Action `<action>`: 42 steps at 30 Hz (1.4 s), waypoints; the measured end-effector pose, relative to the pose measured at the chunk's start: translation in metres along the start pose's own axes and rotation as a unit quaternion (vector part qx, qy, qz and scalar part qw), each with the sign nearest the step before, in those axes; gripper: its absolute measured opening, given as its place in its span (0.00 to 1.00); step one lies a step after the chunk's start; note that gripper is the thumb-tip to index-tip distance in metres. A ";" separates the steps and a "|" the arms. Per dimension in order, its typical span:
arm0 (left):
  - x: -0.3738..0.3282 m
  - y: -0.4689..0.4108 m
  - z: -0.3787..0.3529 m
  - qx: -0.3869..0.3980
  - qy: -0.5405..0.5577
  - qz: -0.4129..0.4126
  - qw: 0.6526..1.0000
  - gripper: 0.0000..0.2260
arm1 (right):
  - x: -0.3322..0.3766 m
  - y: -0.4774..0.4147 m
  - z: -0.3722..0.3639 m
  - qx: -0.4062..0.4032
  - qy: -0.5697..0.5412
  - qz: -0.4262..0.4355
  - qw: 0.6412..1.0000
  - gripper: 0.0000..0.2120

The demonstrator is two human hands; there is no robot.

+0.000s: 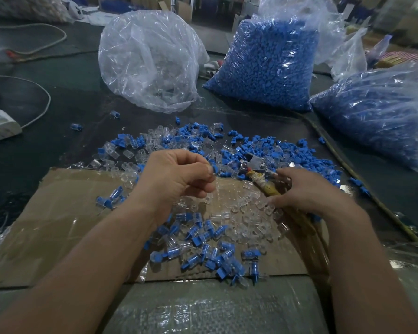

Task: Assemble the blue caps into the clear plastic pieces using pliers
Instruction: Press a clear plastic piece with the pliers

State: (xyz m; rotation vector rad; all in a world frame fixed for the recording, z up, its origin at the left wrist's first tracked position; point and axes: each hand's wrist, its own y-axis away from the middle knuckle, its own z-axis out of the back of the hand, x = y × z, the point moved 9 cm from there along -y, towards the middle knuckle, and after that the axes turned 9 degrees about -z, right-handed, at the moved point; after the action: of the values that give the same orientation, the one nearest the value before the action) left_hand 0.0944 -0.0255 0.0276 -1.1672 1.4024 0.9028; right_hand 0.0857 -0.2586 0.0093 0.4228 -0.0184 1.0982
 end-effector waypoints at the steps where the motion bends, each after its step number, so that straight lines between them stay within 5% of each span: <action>1: 0.001 0.000 0.000 0.001 -0.001 0.000 1.000 0.04 | 0.001 0.000 0.001 -0.007 -0.004 0.002 1.000 0.37; 11: 0.001 0.000 -0.003 0.008 0.020 -0.006 1.000 0.03 | 0.012 0.010 0.023 -0.091 -0.072 0.031 0.993 0.32; 22: 0.000 -0.003 0.004 -0.042 0.060 -0.044 0.996 0.05 | 0.053 0.053 0.050 -0.251 -0.133 0.216 0.934 0.16; 32: -0.015 -0.001 0.011 -0.088 0.038 -0.126 0.987 0.04 | 0.083 0.060 0.020 -0.184 -0.036 0.300 0.935 0.24; 42: -0.021 0.002 0.008 -0.088 -0.002 -0.151 0.985 0.08 | 0.085 0.061 0.016 -0.146 -0.050 0.296 0.943 0.20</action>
State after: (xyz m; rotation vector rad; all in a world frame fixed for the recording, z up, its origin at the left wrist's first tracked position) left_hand 0.0942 -0.0134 0.0463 -1.4653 1.1194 0.8218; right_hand 0.0753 -0.1677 0.0625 0.2022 -0.4167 1.6364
